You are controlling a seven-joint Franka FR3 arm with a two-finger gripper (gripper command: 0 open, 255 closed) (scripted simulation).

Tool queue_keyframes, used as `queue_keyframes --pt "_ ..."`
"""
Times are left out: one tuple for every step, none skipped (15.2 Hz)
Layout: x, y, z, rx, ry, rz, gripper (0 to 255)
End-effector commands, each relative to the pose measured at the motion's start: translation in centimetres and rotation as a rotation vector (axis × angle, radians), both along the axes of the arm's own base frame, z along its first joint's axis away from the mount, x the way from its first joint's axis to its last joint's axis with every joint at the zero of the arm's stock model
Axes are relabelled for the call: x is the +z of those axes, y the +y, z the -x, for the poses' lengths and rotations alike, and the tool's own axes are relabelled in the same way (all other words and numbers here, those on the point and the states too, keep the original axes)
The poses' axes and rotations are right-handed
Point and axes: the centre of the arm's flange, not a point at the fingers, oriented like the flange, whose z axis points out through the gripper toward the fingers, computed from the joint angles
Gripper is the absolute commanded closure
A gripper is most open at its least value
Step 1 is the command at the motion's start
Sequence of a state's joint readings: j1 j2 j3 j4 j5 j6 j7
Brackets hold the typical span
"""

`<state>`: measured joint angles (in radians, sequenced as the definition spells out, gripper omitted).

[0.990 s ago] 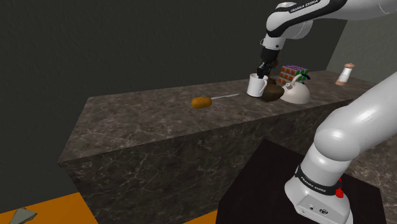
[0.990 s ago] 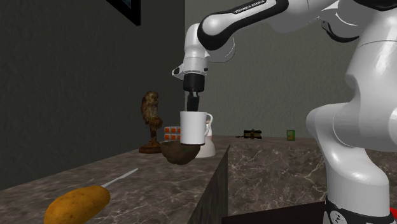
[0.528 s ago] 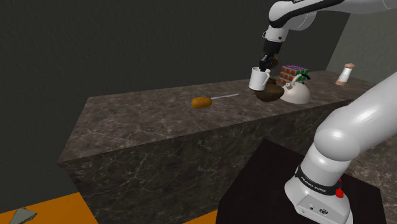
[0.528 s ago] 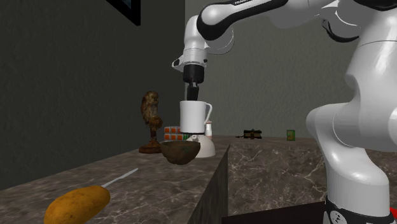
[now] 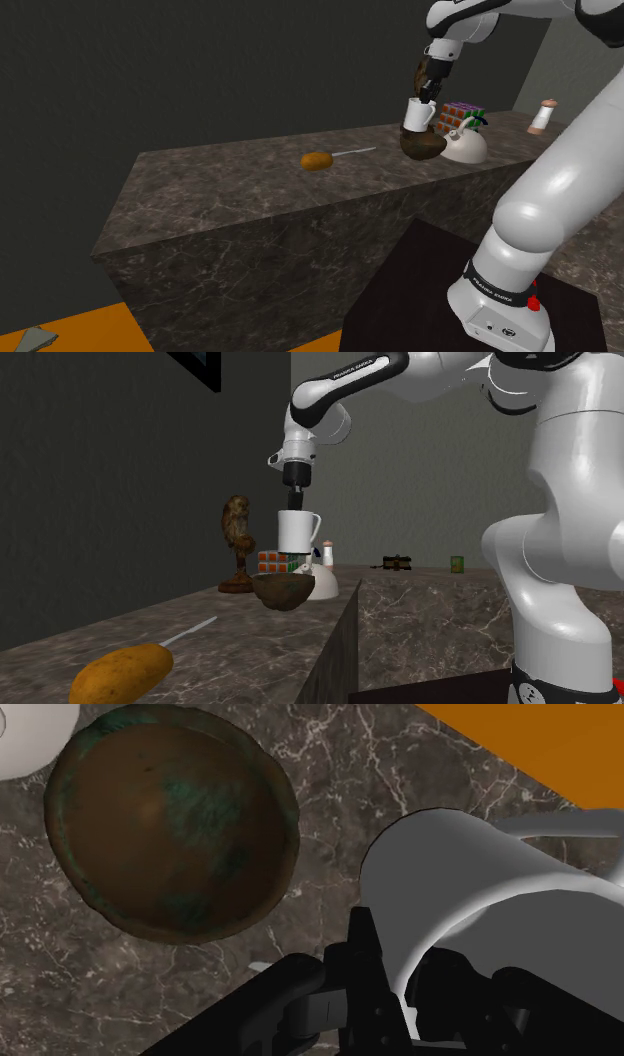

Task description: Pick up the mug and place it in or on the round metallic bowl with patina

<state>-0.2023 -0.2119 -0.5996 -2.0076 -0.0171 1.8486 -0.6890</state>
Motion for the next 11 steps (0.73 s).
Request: queue_keyframes --pt "0.4 -2.4 0.3 0.002 -0.001 0.001 255" --pt "0.5 -3.7 0.3 0.002 -0.001 0.001 255" --pt "0.6 -5.1 0.4 0.002 -0.001 0.001 255" --pt "0.7 -6.4 0.5 0.002 -0.001 0.001 255" --pt "0.8 -7.7 0.5 0.002 -0.001 0.001 255" --pt "0.9 -9.0 0.6 0.002 -0.001 0.001 255" --pt "1.1 -10.3 0.7 0.002 -0.001 0.001 255" --pt "1.2 -11.6 0.7 0.002 -0.001 0.001 255" --pt "1.3 -12.9 0.8 0.002 -0.001 0.001 255" --pt "1.4 -14.2 0.8 0.002 -0.001 0.001 255" --pt "1.5 -15.5 0.9 0.002 -0.001 0.001 255"
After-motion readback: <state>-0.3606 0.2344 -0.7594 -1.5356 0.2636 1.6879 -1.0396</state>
